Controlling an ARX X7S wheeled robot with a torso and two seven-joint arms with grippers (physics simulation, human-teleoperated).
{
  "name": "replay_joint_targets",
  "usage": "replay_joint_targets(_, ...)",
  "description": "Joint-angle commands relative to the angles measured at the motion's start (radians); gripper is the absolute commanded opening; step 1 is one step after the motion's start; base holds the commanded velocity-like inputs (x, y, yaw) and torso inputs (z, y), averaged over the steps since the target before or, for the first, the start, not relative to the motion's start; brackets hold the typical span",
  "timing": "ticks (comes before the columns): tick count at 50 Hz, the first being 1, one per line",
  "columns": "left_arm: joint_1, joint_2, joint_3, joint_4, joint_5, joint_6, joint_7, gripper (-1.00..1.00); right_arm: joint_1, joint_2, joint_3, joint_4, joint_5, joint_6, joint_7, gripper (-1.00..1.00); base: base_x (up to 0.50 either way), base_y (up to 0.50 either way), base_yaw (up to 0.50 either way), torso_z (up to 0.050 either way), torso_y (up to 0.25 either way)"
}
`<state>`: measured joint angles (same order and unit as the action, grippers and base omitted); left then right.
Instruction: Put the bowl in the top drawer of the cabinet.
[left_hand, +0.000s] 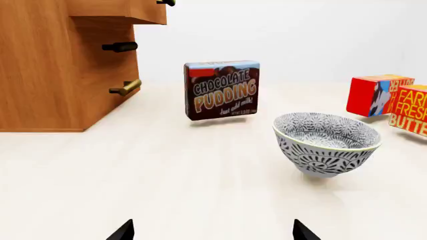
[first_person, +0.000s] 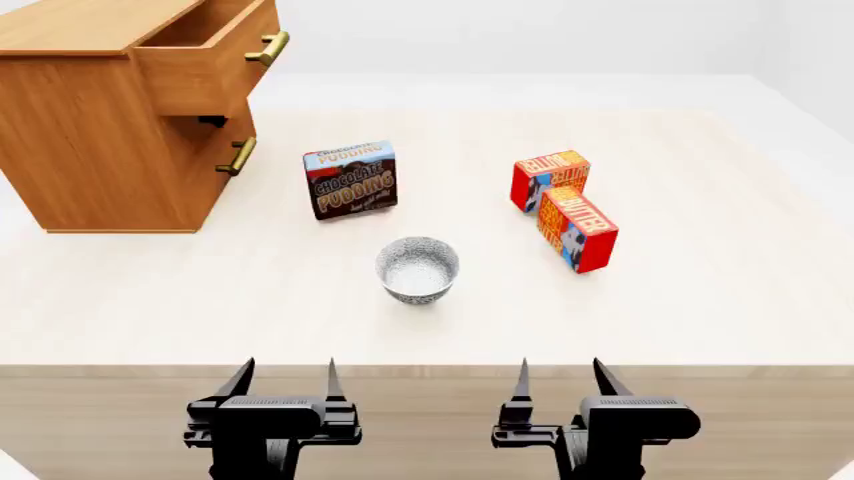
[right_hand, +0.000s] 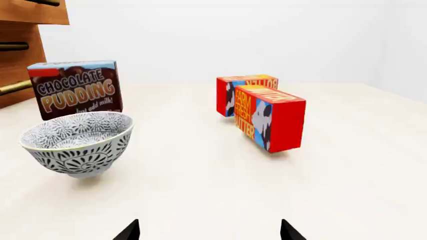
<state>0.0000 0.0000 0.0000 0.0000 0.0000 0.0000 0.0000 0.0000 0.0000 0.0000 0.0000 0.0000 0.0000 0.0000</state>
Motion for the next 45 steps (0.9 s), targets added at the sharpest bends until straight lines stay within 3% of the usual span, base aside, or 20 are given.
replay_joint_targets(1, 0.007, -0.016, 0.016, 0.008, -0.006, -0.004, -0.028, 1.0, -0.012, 0.015, -0.023, -0.018, -0.001, 0.0, 0.033, 1.0, 0.0, 0.0, 0.0, 0.0, 0.0)
replay_joint_targets(7, 0.032, -0.043, 0.028, 0.088, -0.064, -0.113, -0.023, 1.0, -0.053, 0.044, -0.042, -0.128, 0.008, 0.056, 0.061, 1.0, 0.0, 0.0, 0.0, 0.0, 0.0)
replay_joint_targets(12, 0.044, -0.061, 0.039, 0.12, -0.109, -0.122, 0.005, 1.0, -0.051, 0.059, -0.05, -0.127, 0.015, 0.074, 0.072, 1.0, 0.0, 0.0, 0.0, 0.0, 0.0)
replay_joint_targets(19, 0.02, -0.101, 0.085, 0.191, -0.12, -0.215, 0.037, 1.0, -0.032, 0.077, -0.073, -0.175, -0.026, 0.14, 0.106, 1.0, 0.0, 0.0, 0.0, 0.048, 0.0)
replay_joint_targets(35, -0.325, -0.149, 0.095, 0.245, -0.109, -0.555, 0.002, 1.0, 0.212, 0.155, -0.104, -0.378, 0.024, 0.594, 0.012, 1.0, 0.0, 0.0, 0.0, 0.05, 0.0)
replay_joint_targets(45, -0.609, -0.162, 0.067, 0.326, -0.173, -0.883, 0.012, 1.0, 0.412, 0.203, -0.067, -0.533, 0.106, 0.905, -0.066, 1.0, 0.0, 0.0, 0.0, 0.05, 0.0)
